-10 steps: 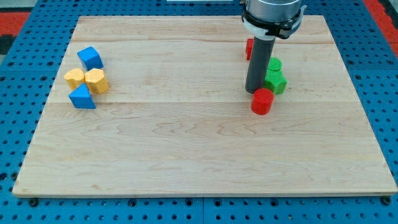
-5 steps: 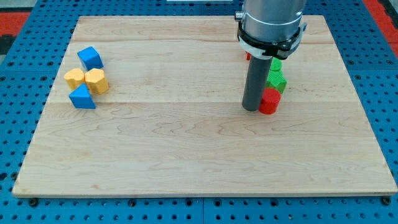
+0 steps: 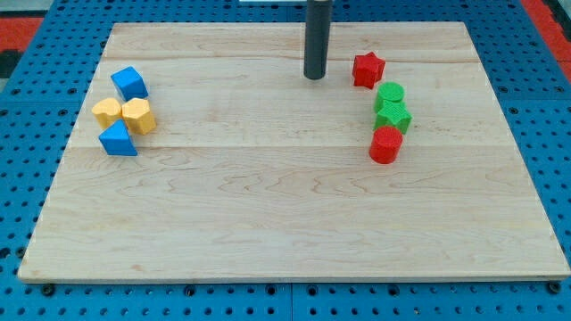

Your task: Make a vertical line with green blocks and red blocks

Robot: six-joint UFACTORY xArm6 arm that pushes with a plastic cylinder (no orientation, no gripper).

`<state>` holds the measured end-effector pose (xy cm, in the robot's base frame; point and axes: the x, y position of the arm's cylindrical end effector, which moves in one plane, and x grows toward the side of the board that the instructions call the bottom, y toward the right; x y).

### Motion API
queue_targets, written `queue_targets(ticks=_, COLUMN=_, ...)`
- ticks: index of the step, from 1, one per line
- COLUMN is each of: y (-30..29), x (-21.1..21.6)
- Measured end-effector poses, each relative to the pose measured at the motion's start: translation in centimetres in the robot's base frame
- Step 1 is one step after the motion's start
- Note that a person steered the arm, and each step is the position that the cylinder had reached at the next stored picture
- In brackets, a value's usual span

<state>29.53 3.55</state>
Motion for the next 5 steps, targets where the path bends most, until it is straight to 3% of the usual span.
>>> queue_targets(ticks=1, y=1.9, x=-1.8)
queue_targets(ticks=5, y=7.0, x=-0.8)
